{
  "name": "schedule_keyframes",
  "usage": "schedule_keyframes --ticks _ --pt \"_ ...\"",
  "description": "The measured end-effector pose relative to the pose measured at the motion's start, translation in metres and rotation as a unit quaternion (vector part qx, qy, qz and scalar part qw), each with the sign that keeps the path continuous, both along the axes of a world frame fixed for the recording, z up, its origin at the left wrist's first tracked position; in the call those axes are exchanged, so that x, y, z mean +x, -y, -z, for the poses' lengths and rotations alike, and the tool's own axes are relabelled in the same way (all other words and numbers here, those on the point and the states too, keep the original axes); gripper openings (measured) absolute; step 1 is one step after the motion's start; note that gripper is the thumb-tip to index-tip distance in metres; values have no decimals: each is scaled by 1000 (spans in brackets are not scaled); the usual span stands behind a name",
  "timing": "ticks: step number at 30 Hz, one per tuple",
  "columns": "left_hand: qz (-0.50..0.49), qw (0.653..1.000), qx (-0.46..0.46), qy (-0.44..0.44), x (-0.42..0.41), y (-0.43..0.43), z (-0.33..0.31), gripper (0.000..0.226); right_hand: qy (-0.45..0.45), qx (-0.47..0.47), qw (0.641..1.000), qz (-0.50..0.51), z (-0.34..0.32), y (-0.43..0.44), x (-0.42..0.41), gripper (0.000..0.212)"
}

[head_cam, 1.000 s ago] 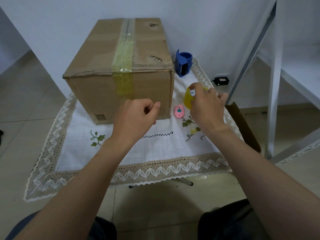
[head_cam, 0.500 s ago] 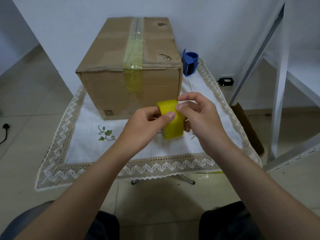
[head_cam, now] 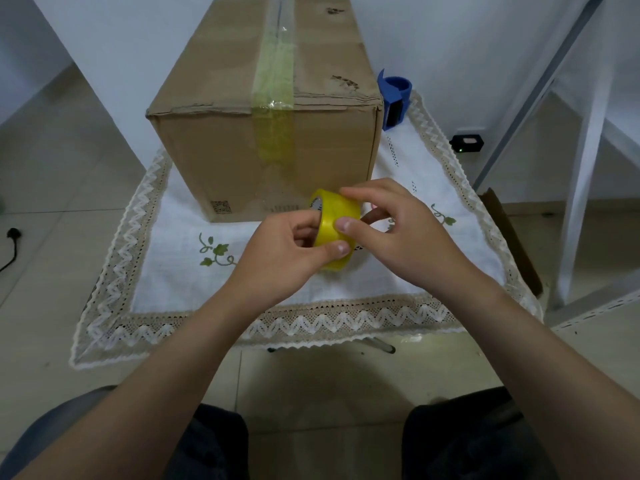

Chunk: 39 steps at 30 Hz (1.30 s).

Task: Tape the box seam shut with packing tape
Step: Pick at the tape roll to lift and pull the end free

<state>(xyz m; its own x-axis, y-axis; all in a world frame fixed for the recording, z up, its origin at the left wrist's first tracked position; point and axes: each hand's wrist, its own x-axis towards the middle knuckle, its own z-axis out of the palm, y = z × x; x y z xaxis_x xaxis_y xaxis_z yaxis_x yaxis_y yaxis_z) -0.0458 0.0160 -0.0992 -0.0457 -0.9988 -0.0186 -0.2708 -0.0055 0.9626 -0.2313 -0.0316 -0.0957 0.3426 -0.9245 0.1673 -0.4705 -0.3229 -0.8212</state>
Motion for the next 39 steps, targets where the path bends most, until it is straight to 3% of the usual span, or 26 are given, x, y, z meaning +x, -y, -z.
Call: schedule_keyframes --ticks 8,15,24,39 --pt "-14 1000 14 9 3 1 2 17 7 -41 998 56 3 7 1 8" --pt "-2 999 0 37 4 3 4 14 -1 17 999 38 9 13 -3 20" --pt "20 997 -9 80 4 3 9 13 -1 -15 999 34 4 11 -5 6" --pt "48 992 1 119 2 3 12 11 -12 -27 1000 7 1 10 -7 13"
